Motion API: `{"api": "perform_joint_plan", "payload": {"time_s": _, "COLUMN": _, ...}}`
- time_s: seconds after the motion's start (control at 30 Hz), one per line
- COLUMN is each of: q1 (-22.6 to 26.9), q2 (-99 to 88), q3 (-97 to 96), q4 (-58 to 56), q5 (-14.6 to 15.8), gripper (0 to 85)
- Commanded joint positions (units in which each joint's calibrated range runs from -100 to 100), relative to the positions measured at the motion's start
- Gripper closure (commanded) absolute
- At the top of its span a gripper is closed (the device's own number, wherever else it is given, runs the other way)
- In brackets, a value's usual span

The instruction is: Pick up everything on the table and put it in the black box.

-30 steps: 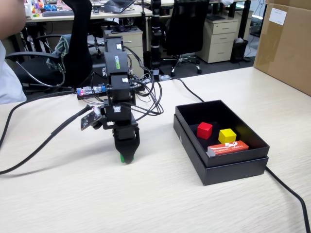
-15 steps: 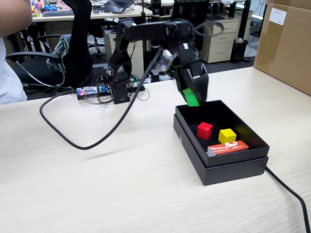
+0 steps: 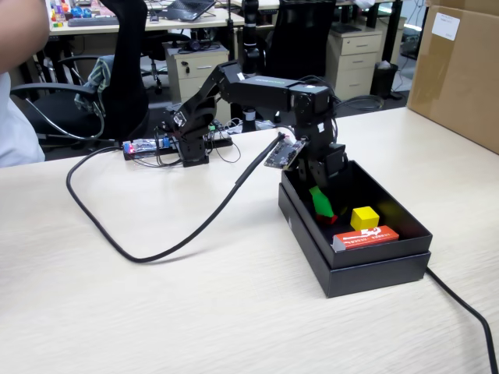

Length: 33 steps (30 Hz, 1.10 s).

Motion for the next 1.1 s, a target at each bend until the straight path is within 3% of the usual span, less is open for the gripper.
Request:
{"api": "perform_joint_plan", "payload": {"time_s": 0.0, "q1": -0.59, "q2": 0.25, "q3": 4.62, "q4": 0.37, "q5": 0.05, "gripper": 84.6}}
{"api": "perform_joint_plan", "payload": {"time_s": 0.3, "q1": -0.34, "q2": 2.2, "q3": 3.53, "q4": 0.02, "q5": 0.83, "gripper": 83.8}}
{"api": "perform_joint_plan", "payload": {"time_s": 0.47, "q1": 0.98, "q2": -0.78, "q3": 0.08, "q4": -0.24, "q5": 1.22, "gripper": 62.2}}
{"api": "perform_joint_plan", "payload": {"time_s": 0.57, "q1": 1.22, "q2": -3.65, "q3": -0.91, "q4": -0.24, "q5": 1.32, "gripper": 42.7}}
{"api": "perform_joint_plan", "payload": {"time_s": 0.63, "q1": 1.22, "q2": -7.78, "q3": -1.01, "q4": -0.24, "q5": 1.66, "gripper": 36.4}}
{"api": "perform_joint_plan", "payload": {"time_s": 0.87, "q1": 0.2, "q2": -33.83, "q3": -6.81, "q4": -0.24, "q5": 1.61, "gripper": 36.4}}
{"api": "perform_joint_plan", "payload": {"time_s": 1.07, "q1": -3.71, "q2": -64.23, "q3": -22.22, "q4": -0.07, "q5": 1.27, "gripper": 36.7}}
